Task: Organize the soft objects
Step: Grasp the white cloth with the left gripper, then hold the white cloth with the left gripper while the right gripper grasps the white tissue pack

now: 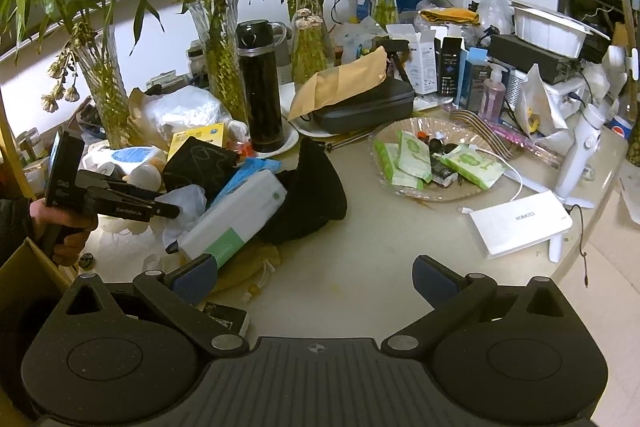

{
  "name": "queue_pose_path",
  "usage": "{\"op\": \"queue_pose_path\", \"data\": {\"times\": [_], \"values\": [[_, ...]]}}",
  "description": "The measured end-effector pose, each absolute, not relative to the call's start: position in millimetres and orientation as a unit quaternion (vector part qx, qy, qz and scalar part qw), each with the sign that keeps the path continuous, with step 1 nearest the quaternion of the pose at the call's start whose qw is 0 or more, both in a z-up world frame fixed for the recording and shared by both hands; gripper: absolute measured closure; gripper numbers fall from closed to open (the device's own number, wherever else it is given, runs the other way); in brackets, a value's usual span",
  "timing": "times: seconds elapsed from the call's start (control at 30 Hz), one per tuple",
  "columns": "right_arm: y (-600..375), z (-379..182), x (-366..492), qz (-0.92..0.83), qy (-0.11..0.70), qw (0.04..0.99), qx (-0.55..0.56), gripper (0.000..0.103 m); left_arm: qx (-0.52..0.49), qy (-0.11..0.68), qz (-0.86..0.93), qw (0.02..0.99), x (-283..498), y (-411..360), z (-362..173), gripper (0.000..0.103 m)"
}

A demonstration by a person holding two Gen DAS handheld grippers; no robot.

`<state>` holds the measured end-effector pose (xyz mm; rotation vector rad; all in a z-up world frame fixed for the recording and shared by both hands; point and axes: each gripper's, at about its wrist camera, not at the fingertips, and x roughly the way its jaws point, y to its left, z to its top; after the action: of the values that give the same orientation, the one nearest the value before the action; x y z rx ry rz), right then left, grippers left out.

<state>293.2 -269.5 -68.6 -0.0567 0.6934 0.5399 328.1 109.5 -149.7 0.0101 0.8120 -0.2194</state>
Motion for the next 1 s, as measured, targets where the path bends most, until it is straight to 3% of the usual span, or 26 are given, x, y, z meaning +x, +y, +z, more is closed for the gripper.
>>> {"op": "queue_pose_path", "data": {"times": [0.43,0.87,1.0], "values": [[-247,-57,302,0.298,0.356,0.885,-0.032,0.000,-0.021,0.316,-0.101,0.943,257,115,-98,0.065],[-206,-56,344,0.347,0.430,0.832,0.058,0.000,-0.034,0.254,-0.100,0.961,206,108,-50,0.065],[-190,-60,359,0.329,0.462,0.821,0.064,0.007,-0.040,0.239,-0.106,0.965,195,103,-34,0.065]]}}
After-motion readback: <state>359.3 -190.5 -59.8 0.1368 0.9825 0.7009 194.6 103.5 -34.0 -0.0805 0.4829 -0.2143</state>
